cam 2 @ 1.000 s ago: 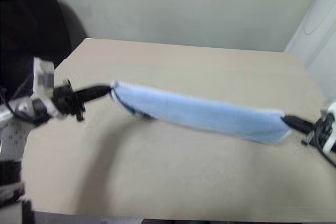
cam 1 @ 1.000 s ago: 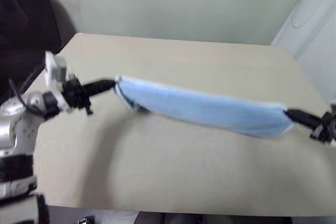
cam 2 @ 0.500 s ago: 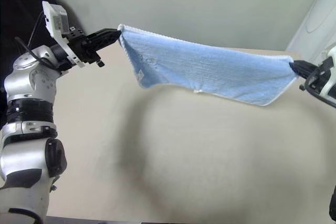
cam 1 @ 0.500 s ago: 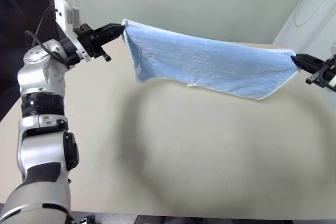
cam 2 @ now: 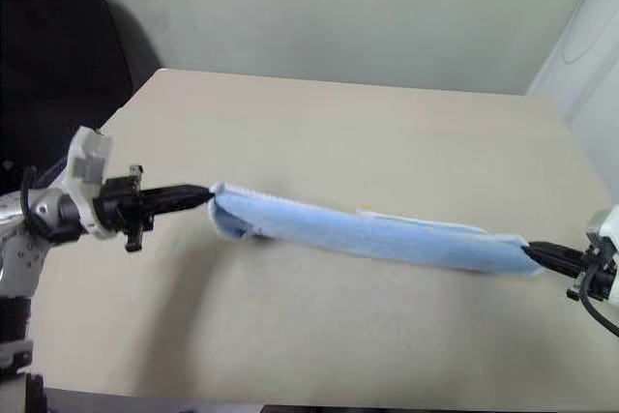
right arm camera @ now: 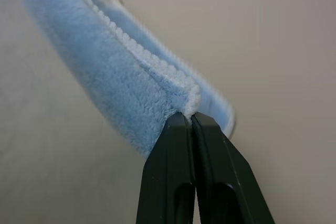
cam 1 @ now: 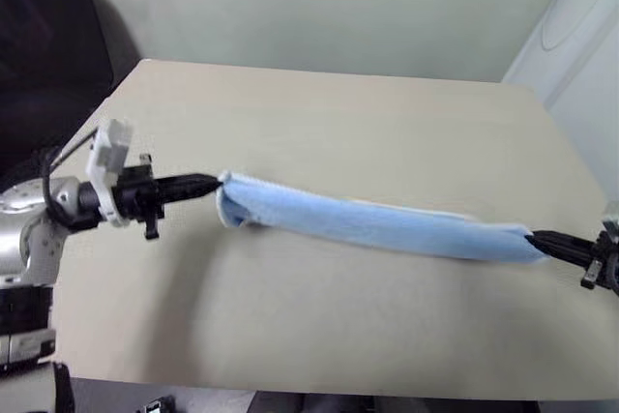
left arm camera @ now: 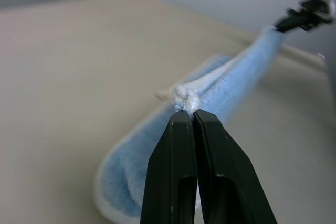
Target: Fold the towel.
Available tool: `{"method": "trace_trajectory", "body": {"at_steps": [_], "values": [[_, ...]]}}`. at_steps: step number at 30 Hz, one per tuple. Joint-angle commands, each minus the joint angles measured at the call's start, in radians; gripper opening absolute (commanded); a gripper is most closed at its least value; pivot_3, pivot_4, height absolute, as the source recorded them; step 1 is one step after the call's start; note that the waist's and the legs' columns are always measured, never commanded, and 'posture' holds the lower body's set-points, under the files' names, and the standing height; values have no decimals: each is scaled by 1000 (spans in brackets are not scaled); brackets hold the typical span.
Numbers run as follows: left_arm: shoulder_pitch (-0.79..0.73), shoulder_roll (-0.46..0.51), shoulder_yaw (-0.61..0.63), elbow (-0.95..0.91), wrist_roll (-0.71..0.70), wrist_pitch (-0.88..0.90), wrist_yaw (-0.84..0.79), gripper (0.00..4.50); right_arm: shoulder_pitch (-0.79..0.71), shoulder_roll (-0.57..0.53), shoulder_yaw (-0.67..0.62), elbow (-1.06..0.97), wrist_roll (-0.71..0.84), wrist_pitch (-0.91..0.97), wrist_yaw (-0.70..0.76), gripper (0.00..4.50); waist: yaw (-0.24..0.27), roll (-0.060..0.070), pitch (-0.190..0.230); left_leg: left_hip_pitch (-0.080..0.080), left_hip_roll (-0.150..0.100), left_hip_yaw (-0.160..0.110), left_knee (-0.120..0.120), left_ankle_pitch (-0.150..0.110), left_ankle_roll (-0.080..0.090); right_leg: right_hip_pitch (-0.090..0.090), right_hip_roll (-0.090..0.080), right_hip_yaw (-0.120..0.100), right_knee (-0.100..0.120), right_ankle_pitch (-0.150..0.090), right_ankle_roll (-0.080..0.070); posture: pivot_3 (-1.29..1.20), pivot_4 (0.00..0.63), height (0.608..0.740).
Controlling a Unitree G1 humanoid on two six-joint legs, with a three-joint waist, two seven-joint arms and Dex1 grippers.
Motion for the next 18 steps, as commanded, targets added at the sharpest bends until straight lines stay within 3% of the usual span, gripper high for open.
{"method": "trace_trajectory", "body": {"at_steps": [1,9,18], "values": [[86,36,50,-150,-42,41,8,0,20,-16,-52,-20,5,6,16,24,-3,0,0,0,1,0,0,0,0,-1,0,0,0,0,0,0,150,740],[259,86,24,-244,-11,33,-8,0,68,-11,0,-82,5,24,46,24,-6,2,-1,1,1,0,-2,-2,-1,-2,1,0,1,-1,-1,0,150,740],[247,48,5,-192,-10,53,56,0,-17,-4,85,-43,-43,14,-20,24,-6,2,-1,1,1,0,-2,-2,-2,-2,1,0,2,-4,-7,0,150,740]]}}
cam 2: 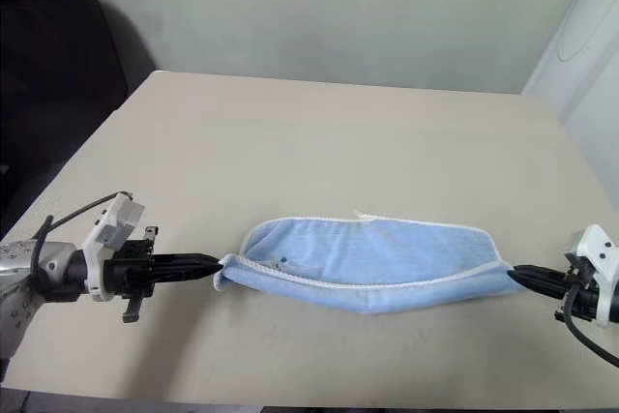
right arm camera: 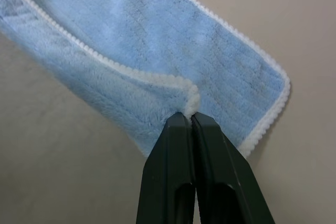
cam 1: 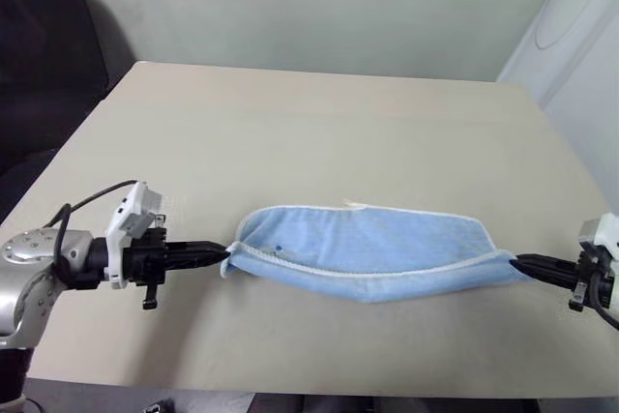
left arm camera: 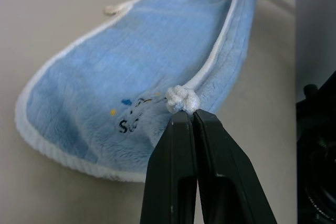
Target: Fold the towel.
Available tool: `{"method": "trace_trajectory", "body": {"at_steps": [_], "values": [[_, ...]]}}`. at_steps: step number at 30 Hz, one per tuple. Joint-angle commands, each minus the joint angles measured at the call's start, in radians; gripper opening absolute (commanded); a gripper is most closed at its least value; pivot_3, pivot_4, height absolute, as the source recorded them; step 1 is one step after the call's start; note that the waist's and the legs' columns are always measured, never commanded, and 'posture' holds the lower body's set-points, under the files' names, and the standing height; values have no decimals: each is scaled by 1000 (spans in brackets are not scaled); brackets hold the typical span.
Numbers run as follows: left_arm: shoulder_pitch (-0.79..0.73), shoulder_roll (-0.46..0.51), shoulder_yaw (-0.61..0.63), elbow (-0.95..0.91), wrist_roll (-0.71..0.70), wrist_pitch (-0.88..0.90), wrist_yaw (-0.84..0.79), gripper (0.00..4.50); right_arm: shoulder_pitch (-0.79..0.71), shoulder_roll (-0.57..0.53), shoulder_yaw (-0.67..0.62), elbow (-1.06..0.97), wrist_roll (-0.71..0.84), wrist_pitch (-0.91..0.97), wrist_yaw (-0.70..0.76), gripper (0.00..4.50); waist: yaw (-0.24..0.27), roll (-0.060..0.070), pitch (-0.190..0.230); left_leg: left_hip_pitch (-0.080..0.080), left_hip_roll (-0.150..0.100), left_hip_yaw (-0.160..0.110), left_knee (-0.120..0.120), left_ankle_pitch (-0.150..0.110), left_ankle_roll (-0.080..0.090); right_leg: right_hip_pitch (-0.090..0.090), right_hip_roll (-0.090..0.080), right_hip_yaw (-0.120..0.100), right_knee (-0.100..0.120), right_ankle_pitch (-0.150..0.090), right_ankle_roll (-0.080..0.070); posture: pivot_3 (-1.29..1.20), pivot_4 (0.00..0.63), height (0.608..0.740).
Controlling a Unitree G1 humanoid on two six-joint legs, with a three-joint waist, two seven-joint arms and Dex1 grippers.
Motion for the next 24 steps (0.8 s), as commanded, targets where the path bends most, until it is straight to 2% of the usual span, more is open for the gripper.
{"method": "trace_trajectory", "body": {"at_steps": [1,7,15,24], "values": [[-57,-28,12,30,-22,35,59,0,-68,-7,24,44,-32,-19,-43,24,0,0,0,0,0,0,0,0,0,0,0,0,0,0,0,0,150,740],[-151,-87,13,167,-4,57,151,0,-230,-6,114,186,-114,-65,-98,24,1,1,0,1,0,0,0,0,1,0,0,0,2,7,-11,0,150,740],[-256,-185,-59,283,93,-13,246,0,-440,53,269,374,-220,-158,-161,24,4,1,-1,5,0,0,0,6,9,2,0,-1,3,10,-9,0,150,740],[-365,-244,-137,453,215,-118,270,0,-552,98,363,519,-300,-233,-185,24,7,0,-1,4,0,0,0,9,14,3,-1,-2,2,13,-5,0,150,740]]}}
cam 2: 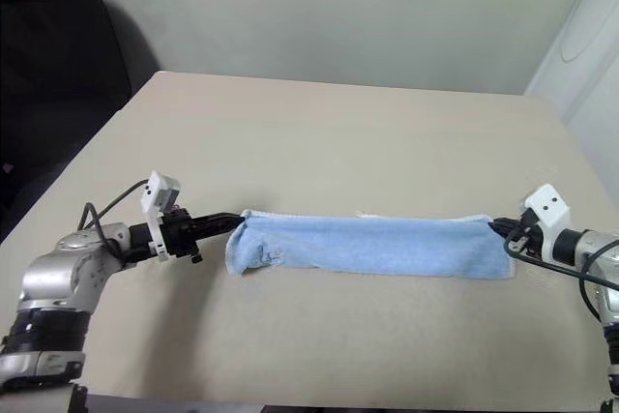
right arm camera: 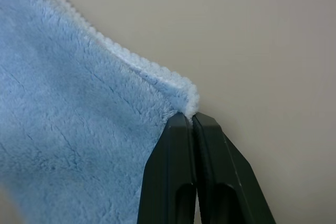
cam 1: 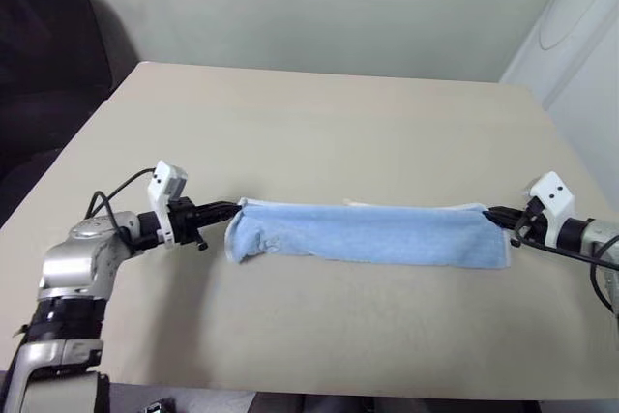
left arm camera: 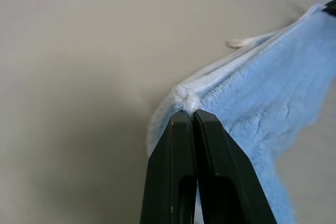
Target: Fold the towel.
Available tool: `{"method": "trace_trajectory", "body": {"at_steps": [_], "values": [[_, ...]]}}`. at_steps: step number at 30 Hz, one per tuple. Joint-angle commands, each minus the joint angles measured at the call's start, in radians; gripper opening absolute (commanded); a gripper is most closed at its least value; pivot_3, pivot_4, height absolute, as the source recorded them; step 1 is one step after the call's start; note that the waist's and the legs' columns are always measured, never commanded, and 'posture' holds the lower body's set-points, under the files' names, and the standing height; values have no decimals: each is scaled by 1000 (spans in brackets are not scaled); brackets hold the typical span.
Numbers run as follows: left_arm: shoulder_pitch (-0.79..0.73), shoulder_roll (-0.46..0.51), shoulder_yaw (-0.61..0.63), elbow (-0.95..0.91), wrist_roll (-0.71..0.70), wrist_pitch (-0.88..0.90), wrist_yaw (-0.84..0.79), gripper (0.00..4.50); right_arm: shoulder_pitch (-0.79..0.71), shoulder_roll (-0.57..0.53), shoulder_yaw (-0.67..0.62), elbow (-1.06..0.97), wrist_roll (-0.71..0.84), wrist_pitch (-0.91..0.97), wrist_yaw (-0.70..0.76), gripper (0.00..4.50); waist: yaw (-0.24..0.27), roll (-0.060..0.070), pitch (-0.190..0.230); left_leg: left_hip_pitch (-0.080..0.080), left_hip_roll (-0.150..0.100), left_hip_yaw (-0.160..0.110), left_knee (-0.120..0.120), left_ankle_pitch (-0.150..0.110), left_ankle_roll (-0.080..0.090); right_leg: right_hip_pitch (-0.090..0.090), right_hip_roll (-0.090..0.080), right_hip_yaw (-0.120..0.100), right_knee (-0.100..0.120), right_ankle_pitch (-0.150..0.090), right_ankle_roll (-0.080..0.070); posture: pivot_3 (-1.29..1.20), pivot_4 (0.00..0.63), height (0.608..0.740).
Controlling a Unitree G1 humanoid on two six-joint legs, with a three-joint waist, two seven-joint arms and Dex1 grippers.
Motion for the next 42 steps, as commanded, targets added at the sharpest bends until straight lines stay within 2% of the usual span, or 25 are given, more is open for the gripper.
{"method": "trace_trajectory", "body": {"at_steps": [1,11,15,24,25,29,32,36,40,42], "values": [[-39,0,-4,42,39,-46,1,0,-25,2,0,31,-28,-35,-19,24,0,0,0,0,0,0,0,0,0,0,0,0,0,0,0,0,150,740],[-57,-17,-36,85,82,-74,-28,0,-37,17,12,57,-44,-43,-30,24,0,0,0,0,0,0,0,1,0,0,0,-1,-1,1,1,0,150,740],[-59,-22,-35,86,81,-59,-37,1087,-40,20,13,64,-43,-38,-32,1044,0,0,0,0,0,0,0,1,-1,0,0,-1,-1,1,1,0,150,740],[-83,-28,-13,142,101,-81,1,4385,-42,25,-12,59,-26,-25,-48,4240,0,0,0,0,0,0,0,1,-1,0,0,-1,-1,1,1,0,150,740],[-83,-29,-9,146,107,-90,12,4500,-44,25,-23,58,-24,-28,-60,4475,0,0,0,0,0,0,0,1,-1,0,0,-1,-1,1,1,0,150,740],[-113,-31,59,186,90,-110,77,4500,-26,18,-129,-1,60,53,-88,4475,1,0,0,-1,0,0,0,1,0,0,0,-1,-1,2,2,0,150,740],[-128,-30,132,176,63,-118,137,4500,41,18,-241,-138,169,207,-104,4475,5,-1,0,-1,0,0,0,1,-1,0,0,-1,-1,2,2,0,150,740],[-59,-24,194,11,-27,-59,92,4500,166,60,-409,-332,364,494,-171,4475,6,-2,0,-1,0,0,0,1,-2,2,1,-1,-3,1,3,0,150,740],[35,-14,176,-164,-76,-30,34,4500,247,126,-570,-427,568,779,-272,4475,5,-3,1,0,-2,1,0,-1,0,3,1,0,-4,-3,6,0,150,740],[60,-10,152,-223,-85,-26,9,4500,276,162,-637,-449,652,888,-328,4475,5,-4,1,0,-2,1,1,-7,-11,3,1,1,-4,-7,12,0,150,740]]}}
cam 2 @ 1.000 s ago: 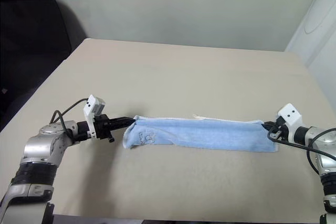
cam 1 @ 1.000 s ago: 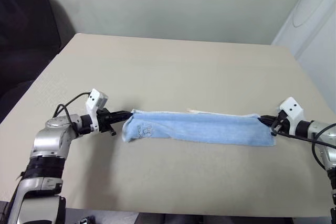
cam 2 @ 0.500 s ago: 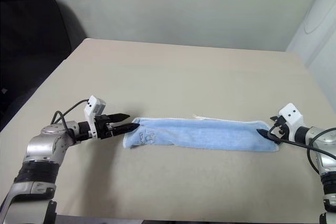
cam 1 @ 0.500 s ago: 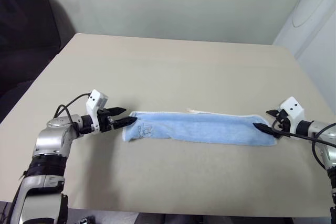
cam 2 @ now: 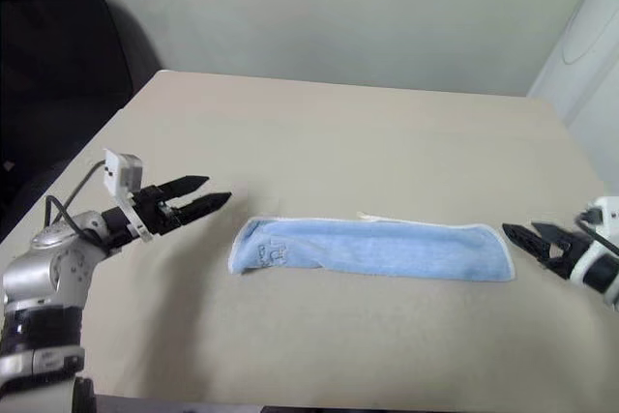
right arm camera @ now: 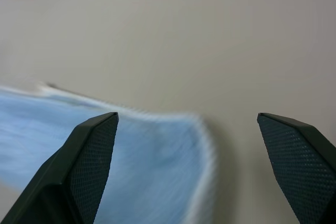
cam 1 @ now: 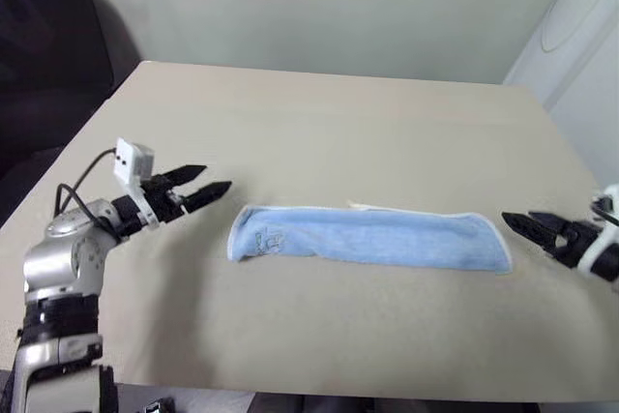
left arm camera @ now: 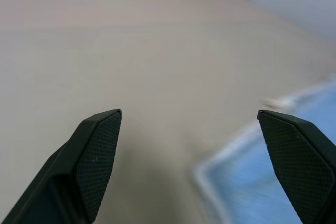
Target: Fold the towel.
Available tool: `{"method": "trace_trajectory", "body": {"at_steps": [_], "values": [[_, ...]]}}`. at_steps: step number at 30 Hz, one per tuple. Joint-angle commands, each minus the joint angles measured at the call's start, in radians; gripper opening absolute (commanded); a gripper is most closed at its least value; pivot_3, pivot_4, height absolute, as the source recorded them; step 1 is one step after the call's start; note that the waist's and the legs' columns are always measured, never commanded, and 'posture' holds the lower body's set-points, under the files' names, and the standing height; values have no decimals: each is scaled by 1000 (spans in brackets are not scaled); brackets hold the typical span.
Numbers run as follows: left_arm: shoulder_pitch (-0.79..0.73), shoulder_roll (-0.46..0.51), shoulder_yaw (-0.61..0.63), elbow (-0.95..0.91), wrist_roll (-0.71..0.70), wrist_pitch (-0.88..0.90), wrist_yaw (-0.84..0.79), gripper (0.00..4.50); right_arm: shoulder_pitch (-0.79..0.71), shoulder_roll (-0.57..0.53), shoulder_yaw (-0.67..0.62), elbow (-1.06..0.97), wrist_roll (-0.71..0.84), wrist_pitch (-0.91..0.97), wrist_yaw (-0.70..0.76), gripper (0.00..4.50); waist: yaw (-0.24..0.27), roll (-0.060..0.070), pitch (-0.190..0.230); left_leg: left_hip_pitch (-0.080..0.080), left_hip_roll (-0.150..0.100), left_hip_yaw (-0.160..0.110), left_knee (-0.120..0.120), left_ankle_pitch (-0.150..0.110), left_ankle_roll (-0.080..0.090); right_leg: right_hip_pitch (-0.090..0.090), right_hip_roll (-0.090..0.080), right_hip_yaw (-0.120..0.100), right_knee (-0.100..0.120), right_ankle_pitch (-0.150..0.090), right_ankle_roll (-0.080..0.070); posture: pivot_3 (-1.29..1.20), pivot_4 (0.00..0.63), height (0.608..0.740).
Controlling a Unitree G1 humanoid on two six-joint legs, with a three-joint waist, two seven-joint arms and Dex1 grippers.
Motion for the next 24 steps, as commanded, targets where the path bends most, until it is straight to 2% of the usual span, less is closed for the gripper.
{"method": "trace_trajectory", "body": {"at_steps": [1,4,8,18,24], "values": [[15,21,-28,-124,-23,2,-44,4500,29,36,-141,-68,163,176,-91,4475,1,0,0,0,0,0,0,0,-1,0,0,0,0,0,0,0,150,740],[20,11,-82,-181,3,-33,-68,4500,43,76,-228,-36,246,270,-167,4475,1,0,0,0,0,-1,1,0,-1,0,0,1,1,-1,0,0,150,740],[21,-8,-141,-233,12,-51,-77,4500,56,113,-268,-5,281,308,-246,4475,-1,0,0,-1,0,-1,0,-1,-1,-1,0,1,1,-1,1,0,150,740],[58,-26,-181,-292,-9,-33,-62,4500,122,249,-265,-67,420,332,-391,4475,-5,1,-1,0,1,-1,0,-3,2,-2,0,0,2,-1,1,0,150,740],[72,-32,-178,-322,-27,-16,-40,4500,75,319,-213,-51,486,269,-487,4475,-6,0,-1,0,1,-1,0,-4,0,-2,0,0,1,-2,1,0,150,740]]}}
